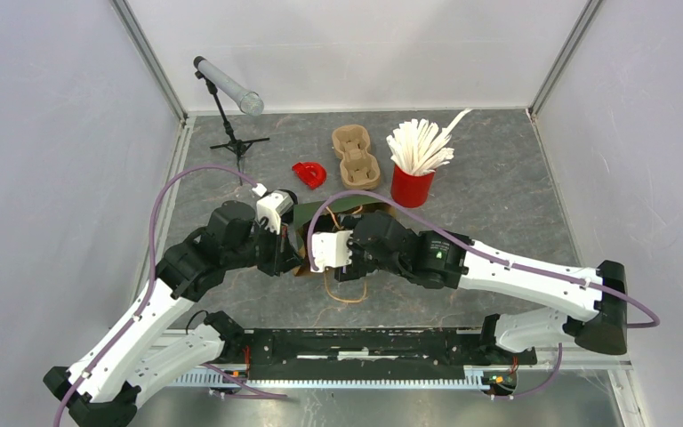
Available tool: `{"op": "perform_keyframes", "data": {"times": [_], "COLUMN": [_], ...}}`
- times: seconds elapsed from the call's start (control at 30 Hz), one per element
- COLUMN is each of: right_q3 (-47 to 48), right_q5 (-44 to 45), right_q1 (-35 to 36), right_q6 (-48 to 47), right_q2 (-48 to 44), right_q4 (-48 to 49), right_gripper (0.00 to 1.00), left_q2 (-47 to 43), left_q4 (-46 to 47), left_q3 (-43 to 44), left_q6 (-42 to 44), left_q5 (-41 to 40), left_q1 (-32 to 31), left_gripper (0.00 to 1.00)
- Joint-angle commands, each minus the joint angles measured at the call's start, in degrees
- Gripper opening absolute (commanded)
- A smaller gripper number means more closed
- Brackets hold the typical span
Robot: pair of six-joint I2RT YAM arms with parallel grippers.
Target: Pack the takeout coffee
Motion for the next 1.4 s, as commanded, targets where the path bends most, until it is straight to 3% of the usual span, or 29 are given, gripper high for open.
{"op": "perform_keyframes", "data": {"times": [0.0, 0.43, 1.37], "right_q3": [0.5, 3.2, -4.1], "right_q5": [3.0, 9.4, -3.5], "right_q1": [0.2, -0.4, -7.2], "right_q6": [-3.1, -11.5, -24.7], "right_q2": [-1.1, 3.7, 5.7], "right_q4": [-1.1, -5.3, 2.9], "right_gripper": [0.72, 0.73, 0.72], "left_q2": [-0.8, 0.0, 0.2], "left_q4": [0.3, 0.9, 3.0], "left_q3": [0.5, 0.3, -0.3], "left_q6": [-0.3, 0.4, 0.0], "left_q5": [1.7, 4.4, 4.4], "left_q1": [0.1, 0.1, 0.1], "left_gripper": [0.02, 0.02, 0.02]}}
